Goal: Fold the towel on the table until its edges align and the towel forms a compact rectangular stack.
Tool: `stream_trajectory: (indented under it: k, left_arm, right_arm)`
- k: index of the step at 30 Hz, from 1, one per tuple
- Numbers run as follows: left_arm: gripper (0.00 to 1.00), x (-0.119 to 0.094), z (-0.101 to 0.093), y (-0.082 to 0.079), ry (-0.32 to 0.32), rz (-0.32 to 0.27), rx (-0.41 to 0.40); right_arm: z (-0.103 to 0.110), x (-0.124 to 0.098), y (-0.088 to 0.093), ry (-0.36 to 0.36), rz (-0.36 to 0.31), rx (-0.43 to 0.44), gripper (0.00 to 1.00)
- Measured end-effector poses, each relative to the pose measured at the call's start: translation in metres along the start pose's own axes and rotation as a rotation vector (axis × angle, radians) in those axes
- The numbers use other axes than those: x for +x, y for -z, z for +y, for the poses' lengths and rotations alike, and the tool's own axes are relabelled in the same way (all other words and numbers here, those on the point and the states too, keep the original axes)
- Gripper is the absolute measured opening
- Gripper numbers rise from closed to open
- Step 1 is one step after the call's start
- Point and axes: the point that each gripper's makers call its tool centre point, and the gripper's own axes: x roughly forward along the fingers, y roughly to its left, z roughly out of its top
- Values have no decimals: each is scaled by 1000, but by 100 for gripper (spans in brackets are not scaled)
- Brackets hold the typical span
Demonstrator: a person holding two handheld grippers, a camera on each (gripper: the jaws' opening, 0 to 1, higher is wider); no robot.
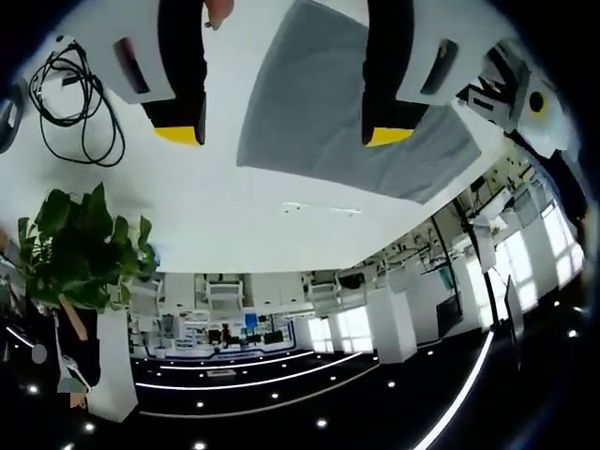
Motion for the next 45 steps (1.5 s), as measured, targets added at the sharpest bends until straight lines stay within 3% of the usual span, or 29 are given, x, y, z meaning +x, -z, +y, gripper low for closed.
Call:
stream_trajectory:
  k: [4,7,10,16,19,26,32,40,45]
  left_arm:
    - [54,22,-6,4,51,7,-17]
    - [53,43,-17,-1,115,8,33]
    - [52,55,-17,-2,118,8,36]
    - [49,72,-24,12,181,20,-72]
    - [42,77,-21,22,182,34,-75]
    - [37,98,-19,33,179,51,-84]
    - [28,111,-26,34,203,37,-190]
    - [26,120,-23,54,176,101,-173]
    - [21,120,-20,52,148,74,-159]
  right_arm:
    - [-8,17,2,4,3,5,62]
    - [-7,29,14,-9,26,19,61]
    - [-6,40,25,-20,50,9,61]
    - [-9,61,36,-45,96,1,58]
    - [-13,72,36,-47,98,-11,58]
    - [-16,93,42,-83,113,-5,55]
    - [-22,105,52,-89,129,-17,51]
    - [-30,109,57,-79,135,7,49]
    - [-34,115,63,-79,149,2,48]
